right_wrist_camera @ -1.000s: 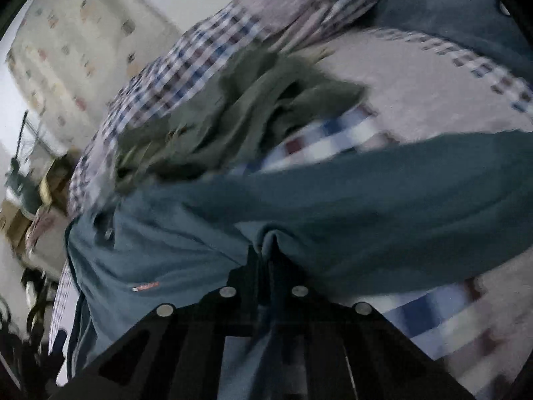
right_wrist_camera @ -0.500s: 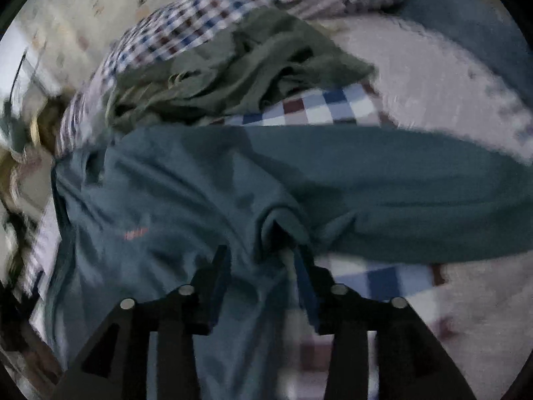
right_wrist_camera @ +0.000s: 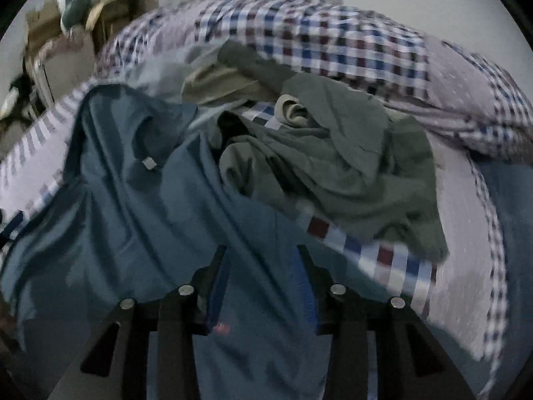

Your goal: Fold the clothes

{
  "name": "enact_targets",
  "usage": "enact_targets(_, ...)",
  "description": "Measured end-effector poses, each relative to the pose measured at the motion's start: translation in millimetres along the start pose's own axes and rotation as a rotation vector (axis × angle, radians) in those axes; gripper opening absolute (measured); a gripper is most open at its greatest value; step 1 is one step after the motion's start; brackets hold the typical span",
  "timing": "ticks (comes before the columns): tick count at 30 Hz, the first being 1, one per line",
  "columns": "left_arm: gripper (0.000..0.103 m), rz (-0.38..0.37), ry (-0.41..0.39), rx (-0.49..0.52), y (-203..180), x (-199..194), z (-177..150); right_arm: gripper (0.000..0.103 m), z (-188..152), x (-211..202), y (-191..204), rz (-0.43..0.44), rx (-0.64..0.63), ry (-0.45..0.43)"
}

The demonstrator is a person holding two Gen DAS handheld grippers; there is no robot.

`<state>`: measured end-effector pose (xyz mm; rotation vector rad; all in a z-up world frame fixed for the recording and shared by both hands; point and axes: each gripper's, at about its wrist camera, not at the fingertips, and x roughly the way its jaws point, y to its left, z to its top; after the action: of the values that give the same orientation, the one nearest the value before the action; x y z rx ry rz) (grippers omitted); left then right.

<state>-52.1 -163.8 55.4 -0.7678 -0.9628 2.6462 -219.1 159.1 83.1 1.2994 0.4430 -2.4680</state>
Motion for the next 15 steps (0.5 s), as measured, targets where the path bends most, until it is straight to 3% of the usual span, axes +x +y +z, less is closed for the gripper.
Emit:
enact_targets(4, 0.086, 0.000, 0.006, -0.020, 4.4, 2.7, 1.1, 0.038, 8.3, 26.2, 8.7, -0.033, -0.085, 0.065)
enact_targets(6, 0.086, 0.002, 0.006, -0.029, 6.4, 3.5, 1.6, 0.026, 8.6, 41.4, 13.6, -0.068, -0.117, 0.104)
enact_targets(7, 0.086, 0.002, 0.005, -0.036, 7.6, 3.8, 1.8, 0.010, 8.7, 48.0, 15.6, -0.086, -0.132, 0.124)
enact_targets(8, 0.086, 0.002, 0.004, -0.044, 8.8, 3.9, 2.2, 0.007, 8.5, 49.7, 17.1, -0.104, -0.143, 0.128)
enact_targets(11, 0.086, 0.001, -0.003, -0.055, 11.0, 2.2, 3.4, 0.005, 7.6, 31.6, 15.0, -0.155, -0.140, 0.062)
enact_targets(15, 0.086, -0.002, -0.014, -0.060, 11.6, -1.2, 5.4, 0.004, 5.9, -18.6, -12.8, -0.238, -0.009, -0.097)
